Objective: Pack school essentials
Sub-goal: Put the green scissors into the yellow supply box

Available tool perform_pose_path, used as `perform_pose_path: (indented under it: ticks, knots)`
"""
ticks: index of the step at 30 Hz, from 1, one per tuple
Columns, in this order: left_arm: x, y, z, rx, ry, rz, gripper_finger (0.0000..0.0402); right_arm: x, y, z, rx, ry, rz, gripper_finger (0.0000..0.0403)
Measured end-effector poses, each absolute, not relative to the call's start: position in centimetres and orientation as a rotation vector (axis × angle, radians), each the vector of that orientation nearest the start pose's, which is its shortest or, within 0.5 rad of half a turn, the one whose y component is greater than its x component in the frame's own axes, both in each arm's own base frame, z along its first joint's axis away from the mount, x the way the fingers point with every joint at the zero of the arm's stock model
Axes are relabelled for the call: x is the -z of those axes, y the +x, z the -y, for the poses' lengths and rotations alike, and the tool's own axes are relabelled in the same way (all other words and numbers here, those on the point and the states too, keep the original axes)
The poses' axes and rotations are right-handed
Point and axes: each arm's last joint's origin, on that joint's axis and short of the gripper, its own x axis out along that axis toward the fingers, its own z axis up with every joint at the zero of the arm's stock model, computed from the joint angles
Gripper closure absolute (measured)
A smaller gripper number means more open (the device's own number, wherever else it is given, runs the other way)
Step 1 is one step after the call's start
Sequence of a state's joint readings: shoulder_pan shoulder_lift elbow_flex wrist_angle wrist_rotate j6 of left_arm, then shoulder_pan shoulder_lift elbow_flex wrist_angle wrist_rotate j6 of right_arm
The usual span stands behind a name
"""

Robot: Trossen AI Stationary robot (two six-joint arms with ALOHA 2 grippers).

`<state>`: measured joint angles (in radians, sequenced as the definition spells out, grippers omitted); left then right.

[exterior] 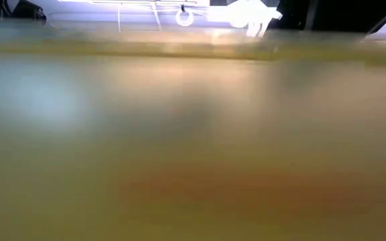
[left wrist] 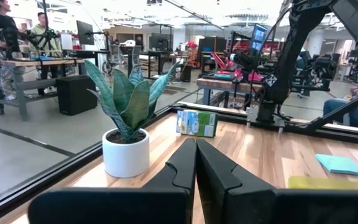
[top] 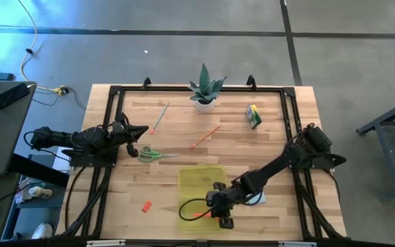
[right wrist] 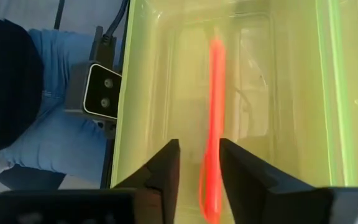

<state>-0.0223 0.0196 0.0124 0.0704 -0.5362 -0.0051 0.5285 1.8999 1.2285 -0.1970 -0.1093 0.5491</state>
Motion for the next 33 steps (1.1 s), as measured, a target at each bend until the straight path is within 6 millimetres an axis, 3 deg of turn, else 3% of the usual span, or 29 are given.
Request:
perform_pose_path:
  ticks: [10, 20, 33]
  knots:
    - [-17.3, 9.4, -1.3, -0.544, 0.018, 0.051, 0.0392, -19.2, 34.1, -19.1, -0.337, 0.312, -0.957, 0.0275]
    - [-17.3, 9.4, -1.3, -0.541, 0.029, 0.048, 0.0319, -24.8, 32.0, -15.9, -0.139, 0.192, -0.843, 0.0274]
    - [-17.3, 9.4, -1.3, -0.541, 0.06, 0.04, 0.0213, -31.2, 28.7, -13.8, -0.076, 0.144, -0.628, 0.0274]
